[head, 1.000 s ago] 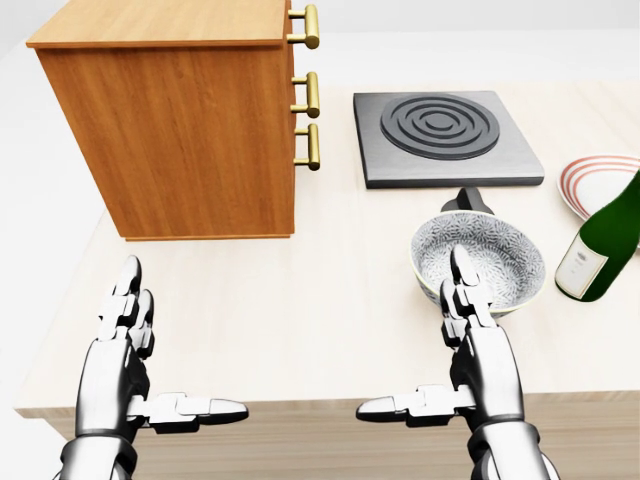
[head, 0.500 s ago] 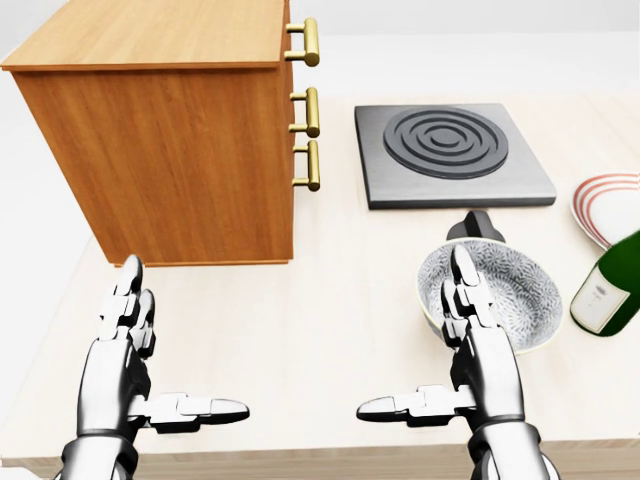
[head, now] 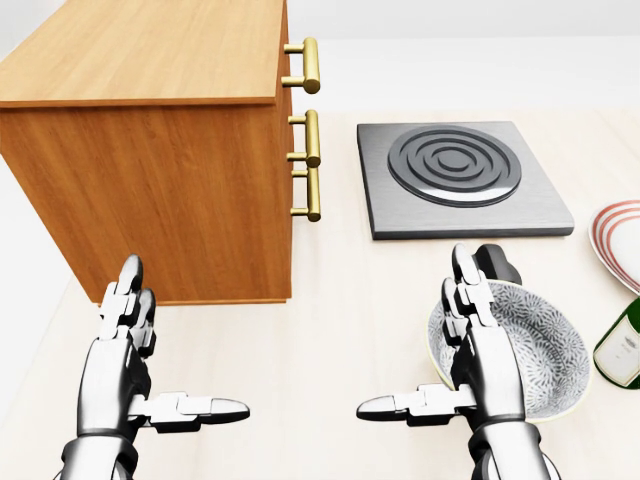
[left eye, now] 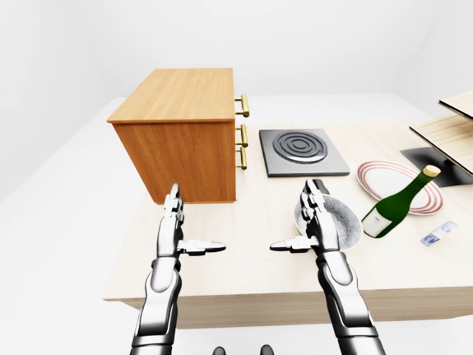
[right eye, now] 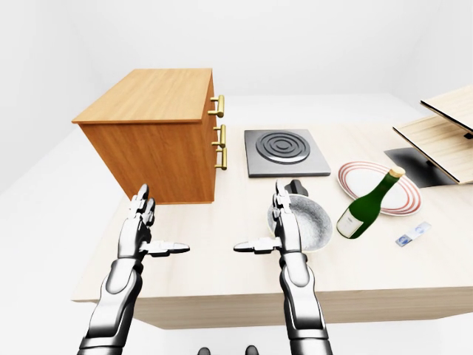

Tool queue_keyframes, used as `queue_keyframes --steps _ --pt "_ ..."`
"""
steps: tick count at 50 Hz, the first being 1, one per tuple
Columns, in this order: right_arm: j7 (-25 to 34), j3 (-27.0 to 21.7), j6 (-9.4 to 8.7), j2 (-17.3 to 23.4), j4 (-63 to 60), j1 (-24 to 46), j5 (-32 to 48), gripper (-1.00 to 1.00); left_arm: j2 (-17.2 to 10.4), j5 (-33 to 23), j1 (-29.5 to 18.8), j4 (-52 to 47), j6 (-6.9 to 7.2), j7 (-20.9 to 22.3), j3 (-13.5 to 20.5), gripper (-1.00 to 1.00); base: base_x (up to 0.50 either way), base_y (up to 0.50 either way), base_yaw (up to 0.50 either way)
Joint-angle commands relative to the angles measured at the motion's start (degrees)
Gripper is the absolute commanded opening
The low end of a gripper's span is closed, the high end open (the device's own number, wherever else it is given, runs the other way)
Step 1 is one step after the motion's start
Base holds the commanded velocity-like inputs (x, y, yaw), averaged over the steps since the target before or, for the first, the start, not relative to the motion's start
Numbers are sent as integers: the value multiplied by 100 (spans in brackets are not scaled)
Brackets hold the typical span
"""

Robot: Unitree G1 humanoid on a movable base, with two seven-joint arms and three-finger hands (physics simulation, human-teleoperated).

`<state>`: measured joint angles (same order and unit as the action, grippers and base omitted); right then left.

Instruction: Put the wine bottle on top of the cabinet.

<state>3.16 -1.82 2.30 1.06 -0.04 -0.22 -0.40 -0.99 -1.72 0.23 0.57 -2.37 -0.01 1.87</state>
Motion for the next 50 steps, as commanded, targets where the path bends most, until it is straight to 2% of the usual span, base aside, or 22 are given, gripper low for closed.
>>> queue_keyframes --steps 1,26,30,31,32,33,34,35,36,37,41,43,50 --pt "30 27 29 0 -60 -42 22 100 -2 5 7 11 -13 4 7 100 0 0 0" --pt "27 -3 51 1 -6 -22 2 100 0 -4 16 14 -41 8 1 100 9 0 0" --pt "22 -7 51 0 -1 -20 -8 100 5 0 36 -11 -65 -28 18 100 0 0 0" --pt "23 -12 53 0 5 -18 -18 100 28 90 99 -135 -136 -78 82 100 0 0 0" --pt "25 -12 50 1 -2 -19 -24 100 36 173 161 -279 -149 -124 139 100 0 0 0" --pt "22 -15 52 1 0 -20 -27 100 31 465 278 -603 -75 -22 239 100 0 0 0" --pt "22 -19 56 1 -3 -24 -34 100 -5 425 323 -817 -31 -100 299 100 0 0 0" --pt "21 -19 55 1 -9 -27 -37 100 -36 365 344 -1061 105 -214 384 100 0 0 0" --pt "20 -19 53 2 -5 -25 -37 100 -34 358 345 -1077 115 -217 392 100 0 0 0" --pt "17 -16 46 3 0 -19 -29 100 -59 581 378 -1626 428 -297 628 100 0 0 0" --pt "-3 -15 37 4 -3 -22 -8 100 -111 676 473 -2396 737 -309 919 100 0 0 0" --pt "-22 -9 19 5 -7 -22 23 100 -156 800 499 -2880 737 -281 1186 100 0 0 0" --pt "-36 -10 -33 13 9 -10 51 100 -141 880 502 -3228 737 -196 1597 100 0 0 0"
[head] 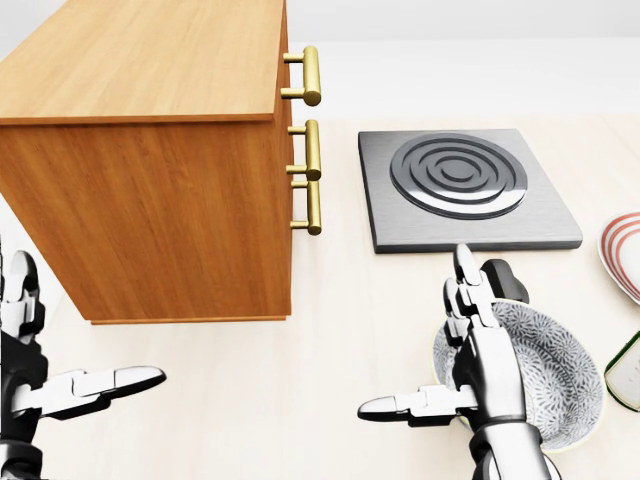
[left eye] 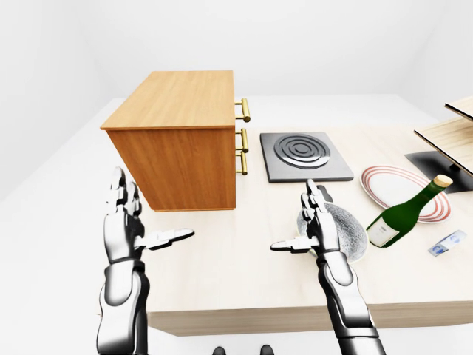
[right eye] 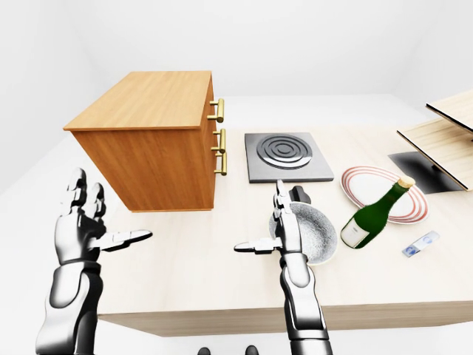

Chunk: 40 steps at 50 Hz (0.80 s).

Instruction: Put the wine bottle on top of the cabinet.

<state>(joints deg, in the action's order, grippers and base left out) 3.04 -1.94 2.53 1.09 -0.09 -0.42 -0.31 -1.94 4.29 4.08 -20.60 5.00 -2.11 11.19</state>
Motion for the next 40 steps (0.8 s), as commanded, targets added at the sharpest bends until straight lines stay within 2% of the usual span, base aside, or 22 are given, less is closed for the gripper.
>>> queue_keyframes --steps 1,12,22,24,25,27,34,37,39,40 --pt "-14 9 -58 12 4 3 50 100 -52 272 113 -1162 0 16 704 100 0 0 0" --pt "38 3 -32 6 -34 -15 23 100 -21 265 139 -1311 0 45 870 100 15 0 0" --pt "29 8 -30 2 -34 -12 31 100 4 203 155 -1260 0 38 879 100 22 0 0" --pt "21 5 -16 2 -34 -9 34 100 -1 190 149 -1254 0 29 870 100 22 0 0" --pt "-17 -3 59 -4 -28 -4 52 100 -2 197 148 -1255 0 28 871 100 22 0 0" --pt "-37 -3 -17 0 25 24 62 100 -3 203 152 -1262 0 27 873 100 0 0 0" --pt "-65 -33 -5 3 82 48 23 100 2 212 158 -1238 0 25 878 100 0 0 0" --pt "-234 -130 -111 -19 55 83 -88 100 -5 212 152 -1236 0 17 880 100 0 0 0" --pt "-493 -304 -303 14 -263 106 -179 100 -12 213 156 -1272 0 11 896 100 0 0 0" --pt "-546 -346 -479 31 -499 115 -240 100 -19 220 152 -1296 0 12 910 100 0 0 0"
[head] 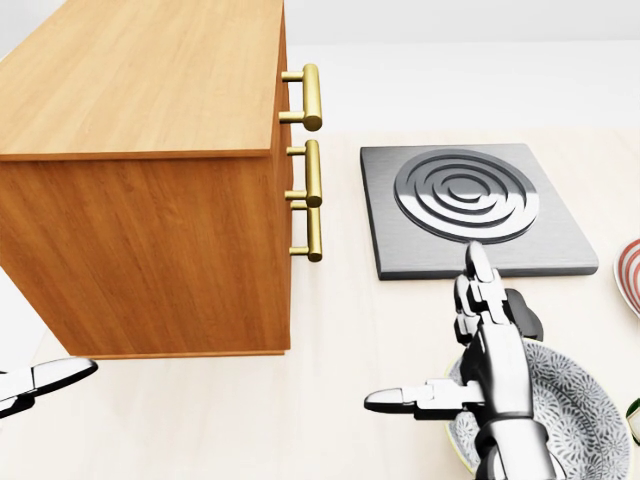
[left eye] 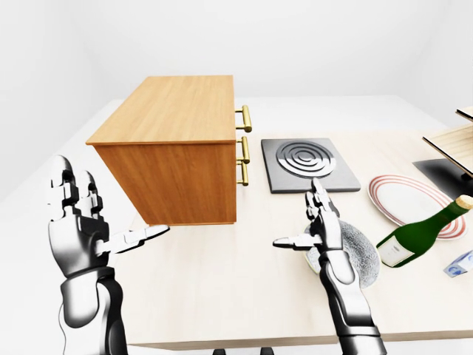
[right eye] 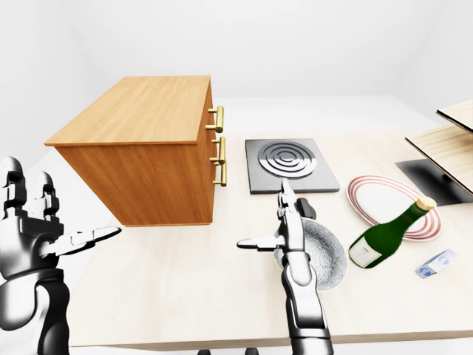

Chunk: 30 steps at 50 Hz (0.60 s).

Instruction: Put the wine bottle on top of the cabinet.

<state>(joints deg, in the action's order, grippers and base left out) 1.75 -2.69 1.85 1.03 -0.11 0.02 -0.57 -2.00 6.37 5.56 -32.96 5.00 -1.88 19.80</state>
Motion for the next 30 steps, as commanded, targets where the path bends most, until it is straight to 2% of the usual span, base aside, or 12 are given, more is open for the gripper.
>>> queue_keyframes --steps 1,2,5,7,11,30 --pt "-484 -345 -612 47 -794 90 -323 100 -11 8 11 -67 0 -15 70 100 0 0 0" --pt "-774 -455 -685 63 -1040 169 -265 100 -4 11 22 -79 0 -20 88 100 0 0 0" --pt "-912 -540 -685 119 -1451 234 -351 100 -11 12 3 -98 0 -23 97 100 0 0 0" --pt "-1138 -720 -685 99 -2029 297 -622 100 -14 19 4 -98 0 -20 116 100 0 0 0" --pt "-1544 -890 -685 139 -2545 345 -654 100 -7 34 21 -79 0 -11 144 100 0 0 0" --pt "-2946 -1799 -685 298 -3431 277 -1193 100 -23 50 17 -98 0 -19 199 100 0 0 0"
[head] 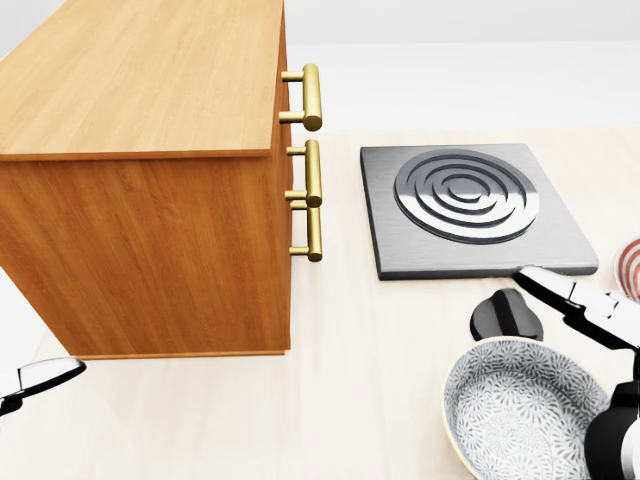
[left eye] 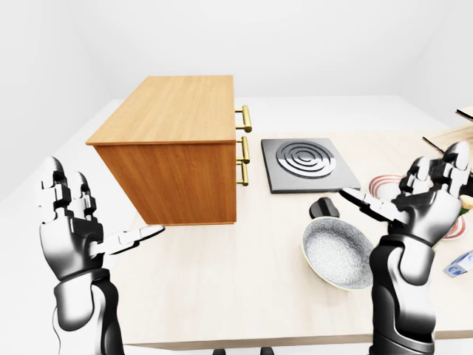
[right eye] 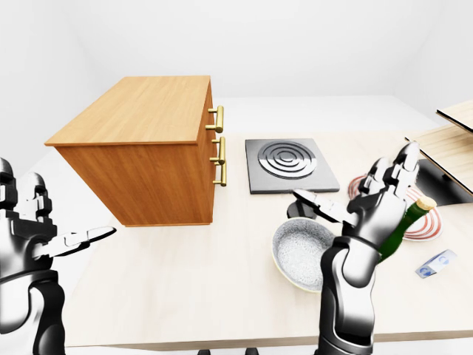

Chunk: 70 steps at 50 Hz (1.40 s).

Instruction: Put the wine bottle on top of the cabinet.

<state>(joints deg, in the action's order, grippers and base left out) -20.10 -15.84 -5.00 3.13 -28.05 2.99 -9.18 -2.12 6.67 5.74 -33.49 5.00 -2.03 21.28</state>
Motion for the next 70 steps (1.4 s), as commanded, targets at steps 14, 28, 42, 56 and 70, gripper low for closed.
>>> queue_keyframes --steps 14,28,42,56,70 --pt "-990 -714 0 172 -913 -23 -401 100 6 18 28 84 0 26 63 100 0 0 0" --pt "-990 -1071 0 265 -1458 26 -397 100 1 -55 30 138 0 12 -4 100 0 0 0" --pt "-990 -1291 0 258 -871 -71 -704 100 5 -72 21 137 0 6 -2 100 0 0 0" --pt "-990 -1414 0 341 -230 -149 -1003 100 17 -83 52 203 0 13 -5 100 0 0 0" --pt "-990 -1684 0 409 169 -277 -1141 100 4 -81 27 147 0 -1 11 100 0 0 0"
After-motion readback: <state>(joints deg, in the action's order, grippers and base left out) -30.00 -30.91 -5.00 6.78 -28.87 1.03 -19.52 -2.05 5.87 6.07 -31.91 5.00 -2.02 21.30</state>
